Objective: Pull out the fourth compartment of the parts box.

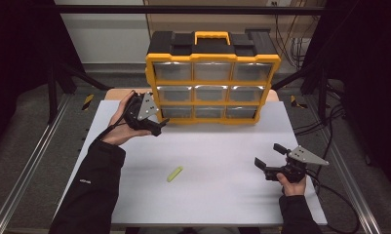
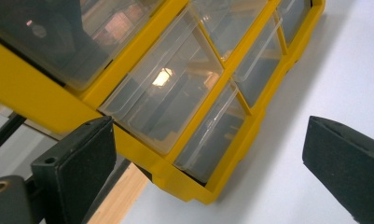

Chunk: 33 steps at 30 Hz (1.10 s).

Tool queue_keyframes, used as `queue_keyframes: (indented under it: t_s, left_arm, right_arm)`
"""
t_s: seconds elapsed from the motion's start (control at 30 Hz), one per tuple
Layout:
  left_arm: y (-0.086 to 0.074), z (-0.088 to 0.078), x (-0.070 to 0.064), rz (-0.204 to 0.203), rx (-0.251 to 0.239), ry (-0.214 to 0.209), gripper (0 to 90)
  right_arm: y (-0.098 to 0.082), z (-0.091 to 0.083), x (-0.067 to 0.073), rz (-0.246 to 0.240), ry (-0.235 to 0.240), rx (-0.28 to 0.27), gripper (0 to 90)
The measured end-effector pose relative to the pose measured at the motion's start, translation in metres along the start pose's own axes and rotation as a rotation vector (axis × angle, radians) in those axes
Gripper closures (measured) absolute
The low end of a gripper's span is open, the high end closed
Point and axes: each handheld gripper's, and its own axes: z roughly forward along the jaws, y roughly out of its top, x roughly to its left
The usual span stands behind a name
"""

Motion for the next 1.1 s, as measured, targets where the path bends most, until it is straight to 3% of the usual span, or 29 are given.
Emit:
queue_keyframes:
  t_s: [0.47, 0.77, 1.1]
  left_arm:
    - [0.008, 0.012, 0.0, 0.068, -0.001, 0.01, 2.8]
    - [0.012, 0.023, 0.0, 0.147, 0.016, 0.027, 2.9]
    - [0.015, 0.034, 0.002, 0.205, 0.016, 0.031, 2.9]
  right_arm:
    - [0.0, 0.001, 0.0, 0.006, 0.003, 0.006, 0.5]
    - [0.0, 0.001, 0.0, 0.005, 0.004, 0.006, 0.5]
    - [0.0, 0.0, 0.0, 0.006, 0.004, 0.005, 0.5]
